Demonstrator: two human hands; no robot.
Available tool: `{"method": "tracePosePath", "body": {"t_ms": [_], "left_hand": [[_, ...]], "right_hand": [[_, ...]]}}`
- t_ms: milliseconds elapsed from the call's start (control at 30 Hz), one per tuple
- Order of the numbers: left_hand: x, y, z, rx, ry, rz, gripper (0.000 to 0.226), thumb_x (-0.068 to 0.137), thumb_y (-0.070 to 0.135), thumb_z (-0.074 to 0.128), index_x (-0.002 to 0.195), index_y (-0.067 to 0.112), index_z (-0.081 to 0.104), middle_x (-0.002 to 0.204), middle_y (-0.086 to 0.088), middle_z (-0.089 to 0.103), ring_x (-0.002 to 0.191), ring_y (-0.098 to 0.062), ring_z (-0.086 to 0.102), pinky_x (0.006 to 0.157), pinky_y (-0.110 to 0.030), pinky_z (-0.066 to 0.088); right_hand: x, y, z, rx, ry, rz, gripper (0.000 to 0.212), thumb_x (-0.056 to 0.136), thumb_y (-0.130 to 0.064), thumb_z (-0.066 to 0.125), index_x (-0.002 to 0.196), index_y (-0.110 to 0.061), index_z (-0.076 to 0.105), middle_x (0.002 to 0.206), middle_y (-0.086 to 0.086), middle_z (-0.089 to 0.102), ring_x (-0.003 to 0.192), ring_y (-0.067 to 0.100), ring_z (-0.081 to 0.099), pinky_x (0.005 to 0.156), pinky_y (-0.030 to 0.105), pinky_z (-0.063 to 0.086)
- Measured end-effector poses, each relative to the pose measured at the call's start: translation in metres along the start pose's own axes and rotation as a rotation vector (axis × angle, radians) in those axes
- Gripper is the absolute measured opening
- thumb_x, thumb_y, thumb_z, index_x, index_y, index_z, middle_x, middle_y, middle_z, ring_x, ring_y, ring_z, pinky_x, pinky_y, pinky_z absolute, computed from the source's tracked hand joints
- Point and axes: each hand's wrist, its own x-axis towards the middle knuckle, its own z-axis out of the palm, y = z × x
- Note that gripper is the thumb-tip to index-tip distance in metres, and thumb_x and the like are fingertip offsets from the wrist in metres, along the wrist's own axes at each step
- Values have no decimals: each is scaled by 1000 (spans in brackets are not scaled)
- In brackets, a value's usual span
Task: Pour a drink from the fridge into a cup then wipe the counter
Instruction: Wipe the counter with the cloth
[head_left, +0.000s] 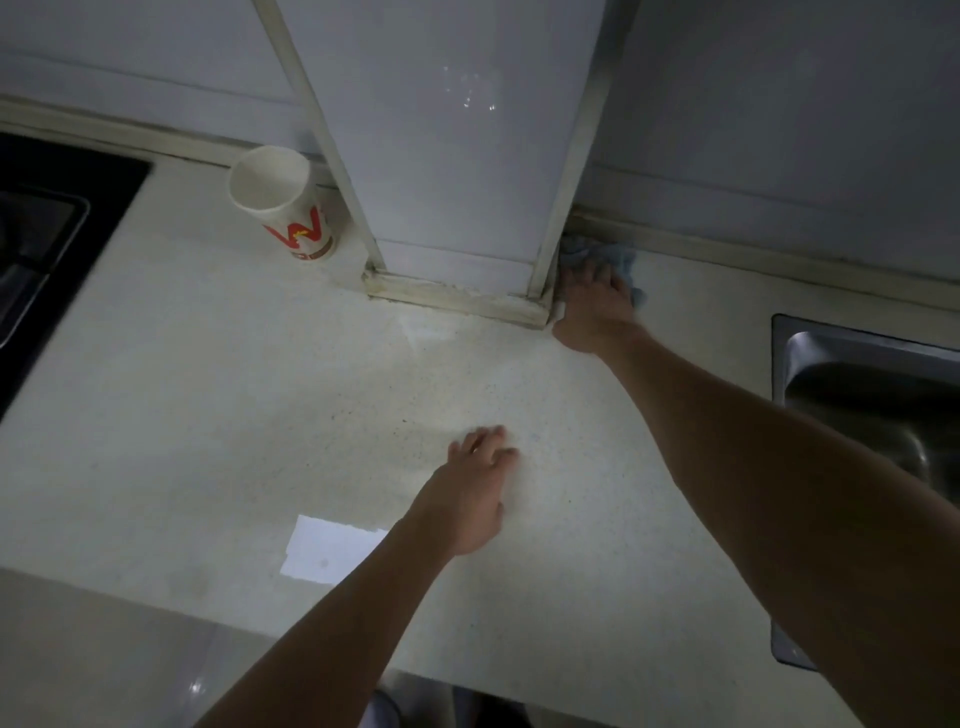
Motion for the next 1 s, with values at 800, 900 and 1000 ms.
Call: {"method": "tracePosePath", "body": {"t_ms": [800,900,1000], "left_hand": [[-200,-79,100,180,201,91,54,83,13,58,135,2,48,149,-15,36,137,-32,35,115,-43,28],[-200,-87,95,46,188,120,54,84,5,54,137,1,47,153,-14,34,141,-30,30,118,-37,24],[-199,-93,91,50,130,128,60,86,5,53,144,4,38,158,-11,25,144,-26,23,119,-34,20]], "right_hand": [[-325,-181,124,55,-100,10,88,84,-28,50,155,-14,-1,161,17,-7,148,37,-9,121,49,-3],[-353,-205,133,56,-101,24,89,84,-29,50,155,-14,-1,161,19,-6,148,38,-9,120,49,-4],[-369,-226,138,88,-105,30,87,86,-29,49,155,-14,-2,161,21,-7,148,39,-10,120,50,-4]]}}
